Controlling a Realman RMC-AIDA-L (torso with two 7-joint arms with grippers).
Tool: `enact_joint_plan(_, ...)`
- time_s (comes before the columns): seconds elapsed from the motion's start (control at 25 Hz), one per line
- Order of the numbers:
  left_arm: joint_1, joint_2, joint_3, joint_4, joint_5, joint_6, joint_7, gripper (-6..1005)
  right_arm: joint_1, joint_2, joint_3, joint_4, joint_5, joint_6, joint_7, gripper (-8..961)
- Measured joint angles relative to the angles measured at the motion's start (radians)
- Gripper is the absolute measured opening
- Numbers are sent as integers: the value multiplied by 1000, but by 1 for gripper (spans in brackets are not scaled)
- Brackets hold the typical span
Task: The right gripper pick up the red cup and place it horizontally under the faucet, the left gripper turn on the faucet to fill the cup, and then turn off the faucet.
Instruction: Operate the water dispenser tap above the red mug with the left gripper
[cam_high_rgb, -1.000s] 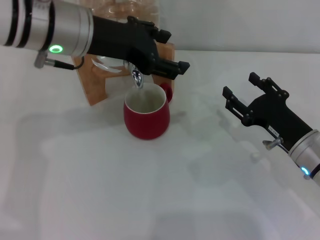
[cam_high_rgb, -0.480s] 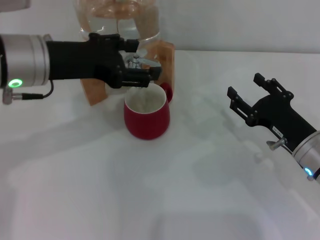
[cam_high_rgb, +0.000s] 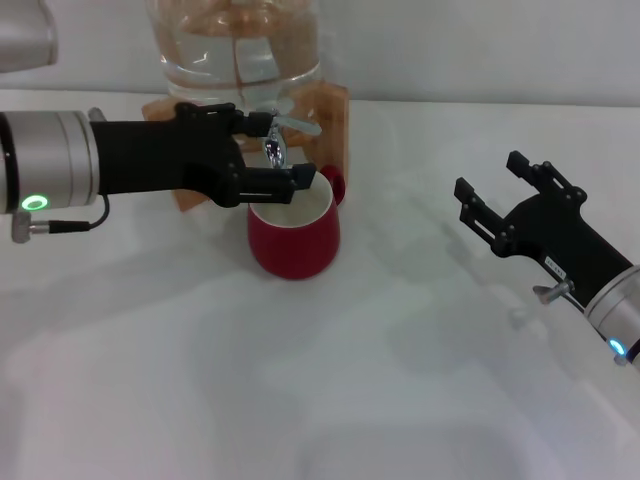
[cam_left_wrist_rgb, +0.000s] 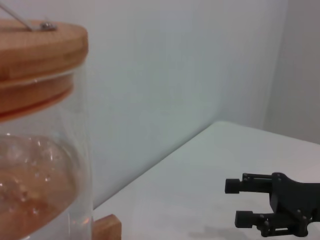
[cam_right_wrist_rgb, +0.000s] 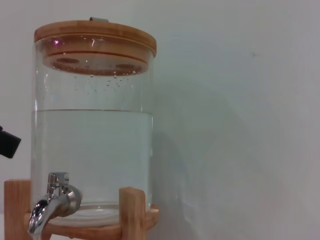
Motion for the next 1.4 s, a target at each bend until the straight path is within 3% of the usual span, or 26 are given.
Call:
enact_joint_plan(0.68,-162,6,0,-55,163,-31,-52,862,-1,2,-1,0,0,4,28,728)
enact_joint_plan(1.4,-243,7,6,-90,248,-40,-73,861,-1,3,4,0,0,0,29,728)
